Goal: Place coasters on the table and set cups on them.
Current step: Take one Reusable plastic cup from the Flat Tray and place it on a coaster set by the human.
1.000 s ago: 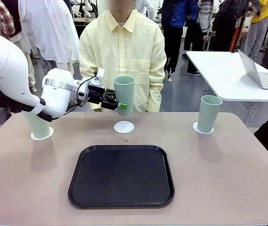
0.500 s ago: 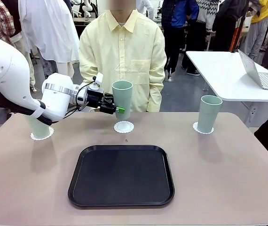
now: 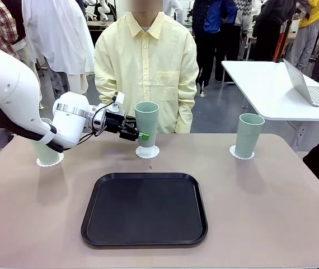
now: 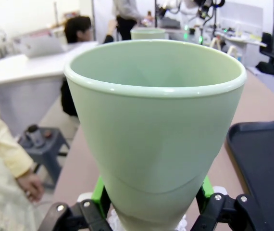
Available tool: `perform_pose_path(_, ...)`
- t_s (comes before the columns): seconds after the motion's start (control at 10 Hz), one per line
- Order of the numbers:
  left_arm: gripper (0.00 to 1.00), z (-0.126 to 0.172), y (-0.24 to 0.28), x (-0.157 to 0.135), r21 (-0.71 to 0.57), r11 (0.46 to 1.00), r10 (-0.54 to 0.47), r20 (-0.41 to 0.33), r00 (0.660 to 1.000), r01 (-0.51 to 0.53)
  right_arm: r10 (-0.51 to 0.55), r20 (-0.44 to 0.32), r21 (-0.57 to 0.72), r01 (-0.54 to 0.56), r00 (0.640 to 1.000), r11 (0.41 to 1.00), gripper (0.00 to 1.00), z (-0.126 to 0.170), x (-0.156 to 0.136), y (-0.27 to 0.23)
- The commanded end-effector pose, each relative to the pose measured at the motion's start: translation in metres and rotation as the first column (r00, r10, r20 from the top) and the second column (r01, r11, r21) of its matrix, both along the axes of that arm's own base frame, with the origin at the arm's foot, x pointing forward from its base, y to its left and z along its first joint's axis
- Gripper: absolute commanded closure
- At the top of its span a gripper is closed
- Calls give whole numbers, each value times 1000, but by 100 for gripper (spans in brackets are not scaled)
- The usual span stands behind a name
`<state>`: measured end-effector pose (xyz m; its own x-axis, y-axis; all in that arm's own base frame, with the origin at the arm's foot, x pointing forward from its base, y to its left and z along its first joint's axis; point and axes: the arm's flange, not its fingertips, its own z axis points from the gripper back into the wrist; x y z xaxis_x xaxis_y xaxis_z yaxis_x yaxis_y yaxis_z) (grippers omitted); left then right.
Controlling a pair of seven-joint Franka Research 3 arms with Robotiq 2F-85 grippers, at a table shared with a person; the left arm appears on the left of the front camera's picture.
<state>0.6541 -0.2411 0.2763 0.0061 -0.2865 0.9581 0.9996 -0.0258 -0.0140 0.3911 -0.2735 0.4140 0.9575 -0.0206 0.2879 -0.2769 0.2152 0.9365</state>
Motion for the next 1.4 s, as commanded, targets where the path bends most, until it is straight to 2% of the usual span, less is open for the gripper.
perform_pose_path(0.0, 17, -3, -1, 8, 2, 1000, -30, 0, 1000, 30, -2, -4, -1, 2, 1000, 1000, 0, 0, 0, 0)
perform_pose_path(0.7, 17, -19, -3, 15, -13, 999, -38, -11, 999, 38, -2, -4, -1, 2, 1000, 1000, 0, 0, 0, 0)
perform_pose_path(1.3, 17, -34, -4, 21, -6, 999, -35, -62, 997, 35, -2, -4, -1, 2, 1000, 1000, 0, 0, 0, 0)
